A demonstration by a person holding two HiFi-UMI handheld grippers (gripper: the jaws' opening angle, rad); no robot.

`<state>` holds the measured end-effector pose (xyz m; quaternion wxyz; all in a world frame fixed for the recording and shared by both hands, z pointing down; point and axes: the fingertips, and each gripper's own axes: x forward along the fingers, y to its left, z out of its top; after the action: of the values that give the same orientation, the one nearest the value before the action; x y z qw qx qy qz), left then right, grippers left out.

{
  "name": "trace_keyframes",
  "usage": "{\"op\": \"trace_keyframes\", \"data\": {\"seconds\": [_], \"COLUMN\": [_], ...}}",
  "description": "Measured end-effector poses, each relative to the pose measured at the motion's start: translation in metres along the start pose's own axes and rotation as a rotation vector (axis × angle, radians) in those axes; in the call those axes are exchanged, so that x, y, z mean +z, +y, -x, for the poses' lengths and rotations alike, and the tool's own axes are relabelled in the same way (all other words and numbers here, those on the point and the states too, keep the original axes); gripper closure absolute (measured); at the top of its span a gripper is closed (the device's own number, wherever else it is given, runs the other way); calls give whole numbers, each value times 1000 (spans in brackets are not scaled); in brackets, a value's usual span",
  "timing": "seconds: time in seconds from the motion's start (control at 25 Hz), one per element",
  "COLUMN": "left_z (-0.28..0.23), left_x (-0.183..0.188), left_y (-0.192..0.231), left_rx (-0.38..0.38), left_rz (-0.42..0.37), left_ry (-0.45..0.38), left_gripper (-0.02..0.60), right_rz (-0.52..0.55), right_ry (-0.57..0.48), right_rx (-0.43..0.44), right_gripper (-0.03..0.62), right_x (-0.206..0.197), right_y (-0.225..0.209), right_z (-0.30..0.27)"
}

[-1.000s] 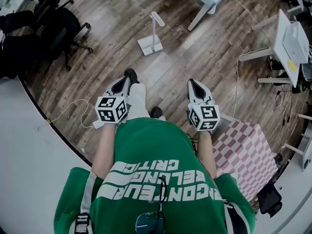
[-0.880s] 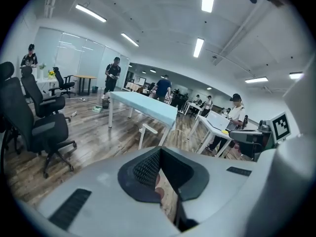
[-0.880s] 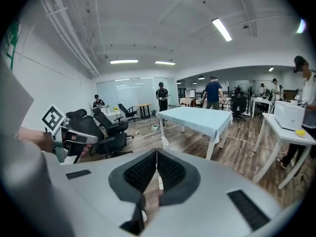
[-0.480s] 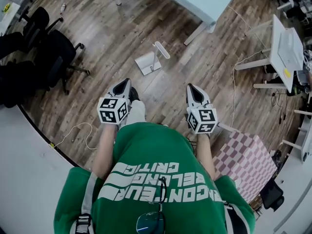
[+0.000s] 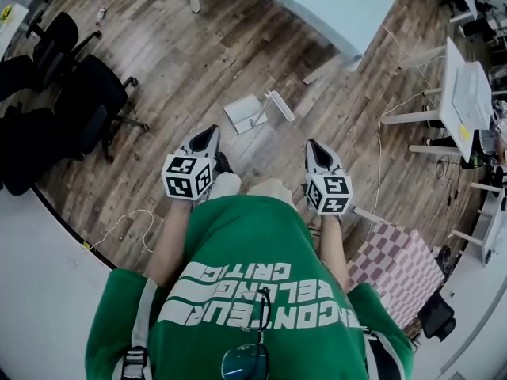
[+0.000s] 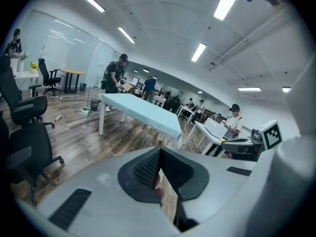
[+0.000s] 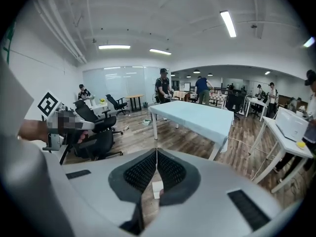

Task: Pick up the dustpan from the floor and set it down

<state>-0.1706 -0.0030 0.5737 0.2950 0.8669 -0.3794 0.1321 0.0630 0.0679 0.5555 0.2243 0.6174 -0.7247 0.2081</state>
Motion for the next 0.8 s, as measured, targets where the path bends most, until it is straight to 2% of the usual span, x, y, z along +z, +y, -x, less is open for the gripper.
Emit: {"op": "trace_keyframes", "data": {"seconds": [0.24,0.4,0.6,0.8], "left_z": [-10,-15,-19,-23], "left_x": [10,13,9,17], "left_y": [16,19,25,35], "left_rx": [-13,-2,47,94], "left_rz": [4,18,-3,44], "left_ry": [7,8,27,9], "left_gripper": [588,588,588,588], "right_rz": [12,20,-13,-46], "right_ry": [48,76,135,243], "right_rx": [-1,28,93,141], "right_gripper": [585,585,585,585], "right_x": [0,2,0,-2], "right_y": [4,0,-3,-8], "right_z": [-26,-45,-81,-124]}}
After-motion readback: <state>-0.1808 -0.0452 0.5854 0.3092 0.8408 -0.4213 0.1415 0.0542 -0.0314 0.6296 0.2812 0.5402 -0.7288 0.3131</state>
